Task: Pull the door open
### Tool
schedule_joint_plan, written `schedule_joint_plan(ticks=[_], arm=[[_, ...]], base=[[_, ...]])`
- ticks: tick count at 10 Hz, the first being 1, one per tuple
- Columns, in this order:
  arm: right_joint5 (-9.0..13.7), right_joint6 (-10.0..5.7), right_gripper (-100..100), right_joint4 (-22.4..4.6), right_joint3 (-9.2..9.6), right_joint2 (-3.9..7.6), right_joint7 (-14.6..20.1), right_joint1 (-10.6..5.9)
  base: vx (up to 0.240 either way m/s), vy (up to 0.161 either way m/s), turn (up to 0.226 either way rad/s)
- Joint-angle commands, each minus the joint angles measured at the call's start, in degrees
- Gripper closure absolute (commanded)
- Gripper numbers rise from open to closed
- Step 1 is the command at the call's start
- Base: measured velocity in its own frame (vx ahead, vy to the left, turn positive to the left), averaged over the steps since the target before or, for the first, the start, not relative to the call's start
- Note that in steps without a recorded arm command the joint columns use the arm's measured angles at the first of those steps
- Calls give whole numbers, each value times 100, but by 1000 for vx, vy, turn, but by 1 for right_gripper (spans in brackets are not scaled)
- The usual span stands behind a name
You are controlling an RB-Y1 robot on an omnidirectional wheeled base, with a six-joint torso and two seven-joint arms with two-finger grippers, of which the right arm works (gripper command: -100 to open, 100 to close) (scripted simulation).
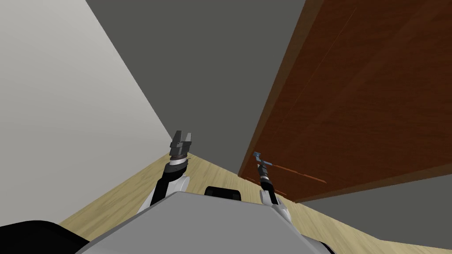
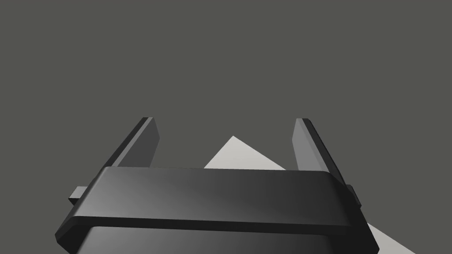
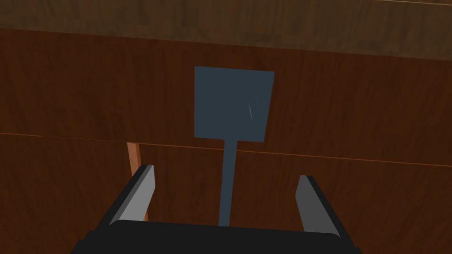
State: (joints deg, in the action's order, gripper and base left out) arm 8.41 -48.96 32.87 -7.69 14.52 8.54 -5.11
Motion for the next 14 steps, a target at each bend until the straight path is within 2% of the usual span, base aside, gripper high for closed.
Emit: schedule_joint_plan(ticks=[1,2,3,4,5,10,14], arm=[[29,-110,-100,-208,-45,67,46,-70],[29,-110,-100,-208,-45,67,46,-70],[94,-140,-100,-217,-148,148,82,5],[66,-51,-100,-82,-102,104,54,20],[66,-51,100,-82,-102,104,54,20],[66,-51,100,-82,-102,104,54,20],[-70,-194,100,-66,123,266,335,153]], base=[[66,-20,126],[31,-16,2],[76,-12,161],[45,-12,43],[-11,1,-40],[-5,2,-1],[-177,-38,122]])
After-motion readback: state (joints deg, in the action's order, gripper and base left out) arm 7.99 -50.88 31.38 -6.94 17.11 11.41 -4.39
